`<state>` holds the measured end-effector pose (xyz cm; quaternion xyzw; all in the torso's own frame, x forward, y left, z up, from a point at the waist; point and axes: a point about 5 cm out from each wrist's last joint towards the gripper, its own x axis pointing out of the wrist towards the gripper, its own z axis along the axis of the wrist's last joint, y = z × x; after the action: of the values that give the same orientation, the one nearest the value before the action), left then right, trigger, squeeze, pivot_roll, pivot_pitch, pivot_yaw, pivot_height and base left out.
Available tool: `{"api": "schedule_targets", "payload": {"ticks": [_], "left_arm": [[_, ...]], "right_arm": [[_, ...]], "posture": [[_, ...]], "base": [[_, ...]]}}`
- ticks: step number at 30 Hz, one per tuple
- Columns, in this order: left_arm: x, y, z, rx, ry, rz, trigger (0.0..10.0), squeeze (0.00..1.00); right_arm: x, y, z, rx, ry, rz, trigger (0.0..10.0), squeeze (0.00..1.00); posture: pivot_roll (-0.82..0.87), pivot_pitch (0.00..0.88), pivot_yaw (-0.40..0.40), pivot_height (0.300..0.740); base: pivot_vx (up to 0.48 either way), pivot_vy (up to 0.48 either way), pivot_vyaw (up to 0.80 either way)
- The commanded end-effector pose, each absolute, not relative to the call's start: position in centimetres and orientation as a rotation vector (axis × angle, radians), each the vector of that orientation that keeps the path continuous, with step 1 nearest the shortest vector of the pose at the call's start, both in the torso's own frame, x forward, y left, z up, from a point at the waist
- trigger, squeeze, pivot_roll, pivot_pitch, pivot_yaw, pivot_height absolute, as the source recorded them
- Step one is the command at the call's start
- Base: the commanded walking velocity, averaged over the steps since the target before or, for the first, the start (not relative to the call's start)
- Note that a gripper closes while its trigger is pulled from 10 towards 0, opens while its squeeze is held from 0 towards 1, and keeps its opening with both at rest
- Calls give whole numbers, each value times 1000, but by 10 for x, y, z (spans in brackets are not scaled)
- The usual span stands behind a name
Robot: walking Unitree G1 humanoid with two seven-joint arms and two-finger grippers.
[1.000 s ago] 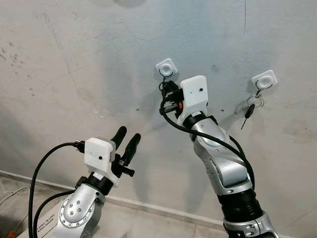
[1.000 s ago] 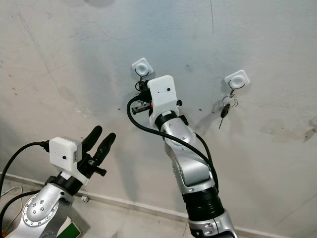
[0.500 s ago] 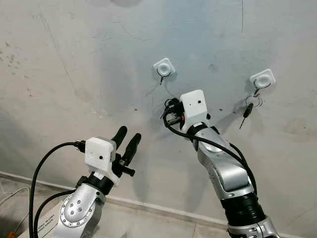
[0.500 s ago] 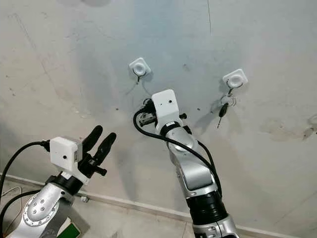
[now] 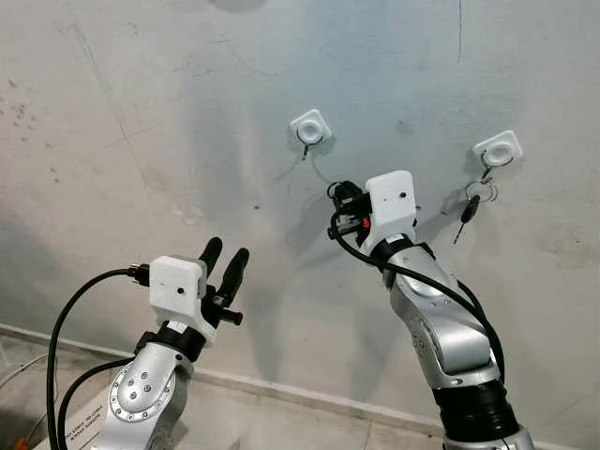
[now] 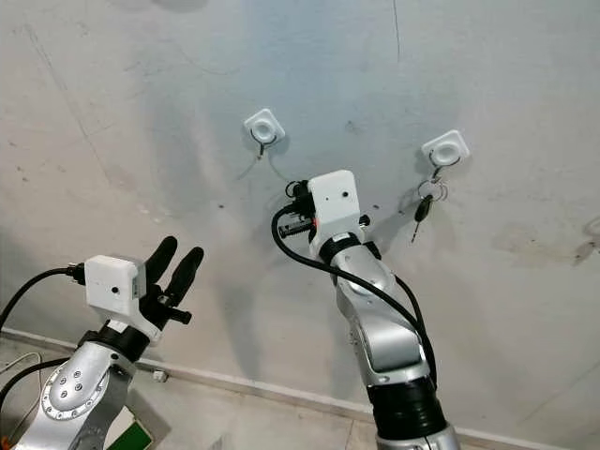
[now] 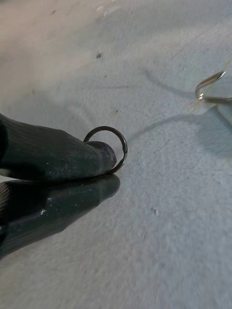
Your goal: Hang keys on a hook
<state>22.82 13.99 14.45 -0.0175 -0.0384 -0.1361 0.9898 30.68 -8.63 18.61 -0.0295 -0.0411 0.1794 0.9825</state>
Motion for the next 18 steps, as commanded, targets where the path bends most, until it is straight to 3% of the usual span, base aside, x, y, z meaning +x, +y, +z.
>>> {"api": "schedule_targets", "payload": {"ticks": [1,18], "left_arm": [[230,143,143,-28,-59,-257,10000,0],[226,152,133,-32,2,-232,10000,0]], "right_arm": [[302,-89,193,-42,-118,371,10000,0],[268,-110,178,-23,-83,381,10000,0]], "posture": [[39,0,55,740],[17,0,63,740]], "base": [[0,0,0],[0,0,0]]}}
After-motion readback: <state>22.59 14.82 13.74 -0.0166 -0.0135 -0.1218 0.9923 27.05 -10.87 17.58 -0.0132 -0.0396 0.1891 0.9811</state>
